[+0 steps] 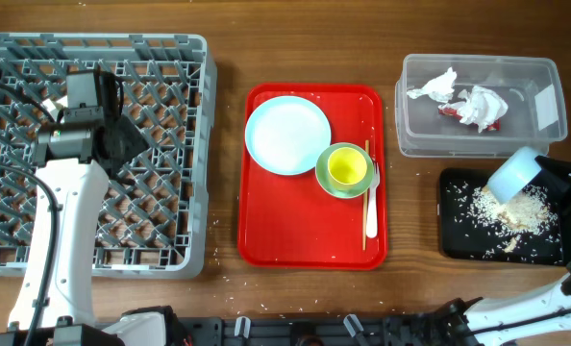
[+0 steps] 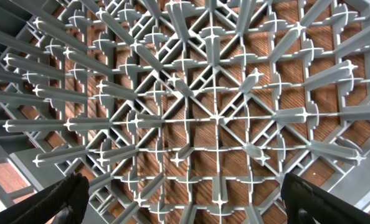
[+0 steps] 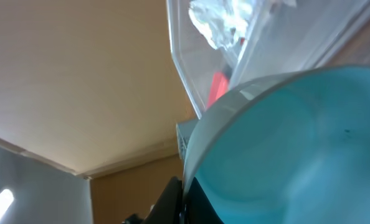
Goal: Sort waste into correct bins and load items into the dishwasher rack
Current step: 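Tilt the bowl to dump rice and shells onto the black tray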
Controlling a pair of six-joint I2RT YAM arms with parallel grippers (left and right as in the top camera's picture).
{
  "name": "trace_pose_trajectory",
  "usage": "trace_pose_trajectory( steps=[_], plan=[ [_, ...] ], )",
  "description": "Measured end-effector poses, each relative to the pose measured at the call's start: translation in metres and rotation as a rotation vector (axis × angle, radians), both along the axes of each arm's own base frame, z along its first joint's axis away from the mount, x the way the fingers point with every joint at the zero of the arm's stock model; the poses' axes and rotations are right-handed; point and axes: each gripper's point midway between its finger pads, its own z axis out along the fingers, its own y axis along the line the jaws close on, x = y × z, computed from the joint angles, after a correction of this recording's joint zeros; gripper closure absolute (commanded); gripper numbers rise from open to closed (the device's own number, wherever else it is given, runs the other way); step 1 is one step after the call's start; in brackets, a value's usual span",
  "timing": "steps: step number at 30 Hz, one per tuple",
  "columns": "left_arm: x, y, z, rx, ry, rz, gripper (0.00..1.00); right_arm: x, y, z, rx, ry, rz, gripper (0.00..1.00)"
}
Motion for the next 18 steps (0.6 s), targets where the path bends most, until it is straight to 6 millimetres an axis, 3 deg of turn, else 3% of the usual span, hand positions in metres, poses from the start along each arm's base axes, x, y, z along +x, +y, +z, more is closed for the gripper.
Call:
trace_pose_trajectory(
  steps=[3, 7, 12, 14, 15, 18],
  plan=[
    [0.0, 0.0, 0.0, 0.0, 0.0, 0.0, 0.0, 0.003, -0.007, -0.007, -0.052, -0.009, 0.0, 0.96],
    [0.0, 0.0, 0.0, 0.0, 0.0, 0.0, 0.0, -0.004, 0.004, -0.001, -0.001, 0.015, 0.019, 0.96],
    [0.0, 0.0, 0.0, 0.0, 0.0, 0.0, 0.0, -0.005, 0.007, 0.006, -0.063, -0.081, 0.042, 0.96],
    [0.0, 0.0, 0.0, 0.0, 0.0, 0.0, 0.0, -0.004, 0.003, -0.001, -0.102, -0.084, 0.05, 0.87],
    [0.0, 0.0, 0.0, 0.0, 0.0, 0.0, 0.0, -0.005, 0.006, 0.005, -0.105, -0.119, 0.055, 0.96],
    [0.0, 0.0, 0.0, 0.0, 0.001, 0.0, 0.0, -0.004, 0.005, 0.007, -0.038, -0.078, 0.025, 0.96]
  ],
)
